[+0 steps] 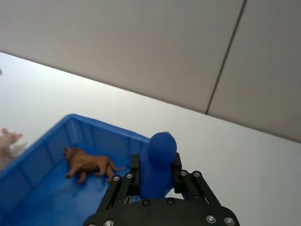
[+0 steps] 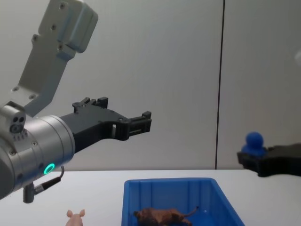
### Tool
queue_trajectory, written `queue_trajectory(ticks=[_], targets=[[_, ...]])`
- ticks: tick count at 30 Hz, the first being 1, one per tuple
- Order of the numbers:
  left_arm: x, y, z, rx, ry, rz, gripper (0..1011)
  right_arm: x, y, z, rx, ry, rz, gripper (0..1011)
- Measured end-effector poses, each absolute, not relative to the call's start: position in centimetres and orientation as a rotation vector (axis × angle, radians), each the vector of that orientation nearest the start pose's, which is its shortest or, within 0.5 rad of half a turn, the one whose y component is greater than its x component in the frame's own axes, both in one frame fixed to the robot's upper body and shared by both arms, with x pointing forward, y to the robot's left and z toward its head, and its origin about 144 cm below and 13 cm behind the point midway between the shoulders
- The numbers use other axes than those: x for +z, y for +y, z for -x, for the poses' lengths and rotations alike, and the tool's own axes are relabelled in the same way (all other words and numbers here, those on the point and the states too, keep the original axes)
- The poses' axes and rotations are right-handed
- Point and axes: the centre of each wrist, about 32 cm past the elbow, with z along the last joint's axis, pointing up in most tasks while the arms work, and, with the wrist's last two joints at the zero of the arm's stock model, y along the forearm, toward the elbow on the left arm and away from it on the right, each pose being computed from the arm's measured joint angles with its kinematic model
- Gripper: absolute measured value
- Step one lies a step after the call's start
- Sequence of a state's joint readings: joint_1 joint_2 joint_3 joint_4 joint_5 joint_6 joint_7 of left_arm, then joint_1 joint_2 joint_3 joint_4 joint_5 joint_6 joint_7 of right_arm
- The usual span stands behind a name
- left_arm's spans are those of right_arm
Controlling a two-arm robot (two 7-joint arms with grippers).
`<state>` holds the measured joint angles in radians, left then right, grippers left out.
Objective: Pick up the two dolls from the table and place them into the box.
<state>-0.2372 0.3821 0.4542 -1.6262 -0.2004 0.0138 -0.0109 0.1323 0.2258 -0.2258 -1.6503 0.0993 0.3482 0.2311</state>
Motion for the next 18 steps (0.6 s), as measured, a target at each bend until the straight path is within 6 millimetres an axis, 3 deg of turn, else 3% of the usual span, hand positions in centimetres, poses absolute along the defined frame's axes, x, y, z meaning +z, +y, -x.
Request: queue_trajectory(ticks=[18], targets=[[120.4, 19.8, -49.2, 1.124, -0.268, -0.061, 1001, 120.9, -19.6, -50.3, -0.934, 0.126, 0.273, 265]])
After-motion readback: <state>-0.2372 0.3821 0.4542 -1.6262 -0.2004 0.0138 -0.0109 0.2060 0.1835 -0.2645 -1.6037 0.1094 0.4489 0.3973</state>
